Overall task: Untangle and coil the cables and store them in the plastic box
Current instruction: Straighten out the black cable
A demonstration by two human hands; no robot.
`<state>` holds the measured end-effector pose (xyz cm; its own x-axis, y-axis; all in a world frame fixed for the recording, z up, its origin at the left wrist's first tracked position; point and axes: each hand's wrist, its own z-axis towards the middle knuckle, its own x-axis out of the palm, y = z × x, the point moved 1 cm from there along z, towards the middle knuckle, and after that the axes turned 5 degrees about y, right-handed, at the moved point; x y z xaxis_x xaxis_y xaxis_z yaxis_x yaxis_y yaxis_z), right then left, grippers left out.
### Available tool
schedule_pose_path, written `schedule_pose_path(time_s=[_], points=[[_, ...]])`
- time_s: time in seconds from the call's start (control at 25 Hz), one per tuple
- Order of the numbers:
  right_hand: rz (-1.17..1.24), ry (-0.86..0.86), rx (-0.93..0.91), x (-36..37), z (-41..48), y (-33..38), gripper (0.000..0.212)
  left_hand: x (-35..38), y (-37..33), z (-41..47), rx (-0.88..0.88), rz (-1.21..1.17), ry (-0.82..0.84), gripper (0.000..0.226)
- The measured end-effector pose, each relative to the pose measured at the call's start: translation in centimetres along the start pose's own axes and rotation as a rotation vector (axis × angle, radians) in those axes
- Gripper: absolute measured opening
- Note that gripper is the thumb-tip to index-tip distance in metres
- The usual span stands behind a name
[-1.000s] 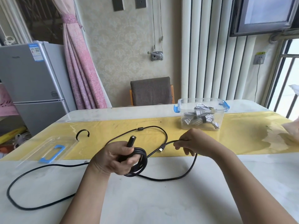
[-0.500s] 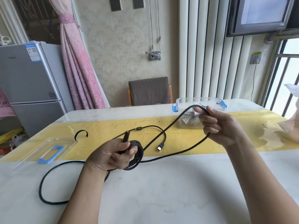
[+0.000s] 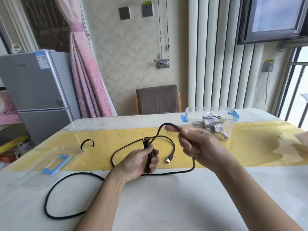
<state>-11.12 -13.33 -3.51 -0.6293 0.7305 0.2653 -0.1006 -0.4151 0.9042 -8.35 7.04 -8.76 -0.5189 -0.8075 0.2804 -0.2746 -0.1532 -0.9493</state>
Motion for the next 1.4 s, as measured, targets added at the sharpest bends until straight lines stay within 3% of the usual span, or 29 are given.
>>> schedule_pose_path(time_s=[0.16,0.28,0.36,0.48,0.64,0.72,0.8,0.96,1.12,1.28,1.32,1.4], points=[[-0.112,0.191,0.079,2.4,0.1,-1.4,0.036,0.4,0.7,1.2,0.071,-0.184,-0.109,0.036],[-0.270,0.299,0.142,3.7,-0.1,-2.1,0.030,-0.2,0.6,1.8,0.223,-0.548,-0.191,0.028],[-0.426,0.362,0.214,4.1,-0.3,-2.8,0.031,-1.3,0.0,1.6,0.317,-0.735,-0.206,0.034],[-0.670,0.415,0.341,4.0,-0.3,-3.9,0.033,-2.4,-0.9,0.5,0.468,-0.783,-0.205,0.033],[-0.899,0.369,0.470,2.5,-0.1,-4.7,0.029,-3.0,-1.8,-0.5,0.548,-0.819,-0.142,0.011],[-0.915,0.303,0.480,1.3,0.1,-4.7,0.024,-2.9,-2.0,-1.2,0.513,-0.883,0.164,0.006],[-0.930,0.207,0.464,0.0,0.1,-4.3,0.020,-2.6,-2.2,-2.2,0.421,-0.804,0.377,0.018],[-0.976,0.075,0.458,-2.4,-0.4,-2.4,0.020,-1.6,-1.8,-3.8,0.256,-0.474,0.629,0.029],[-1.029,-0.277,0.246,-4.5,-0.7,-0.1,0.035,-0.9,-1.7,-4.6,0.183,-0.199,0.793,0.024],[-0.965,-0.600,-0.020,-5.3,-1.2,0.9,0.030,-0.9,-1.8,-4.2,0.109,-0.065,0.868,0.023],[-0.935,-0.657,-0.063,-5.3,-1.2,1.1,0.026,-1.1,-1.7,-4.0,0.088,-0.003,0.821,0.024],[-0.949,-0.749,-0.146,-5.1,-1.2,1.1,0.022,-1.3,-1.4,-3.4,0.018,0.154,0.570,0.029]])
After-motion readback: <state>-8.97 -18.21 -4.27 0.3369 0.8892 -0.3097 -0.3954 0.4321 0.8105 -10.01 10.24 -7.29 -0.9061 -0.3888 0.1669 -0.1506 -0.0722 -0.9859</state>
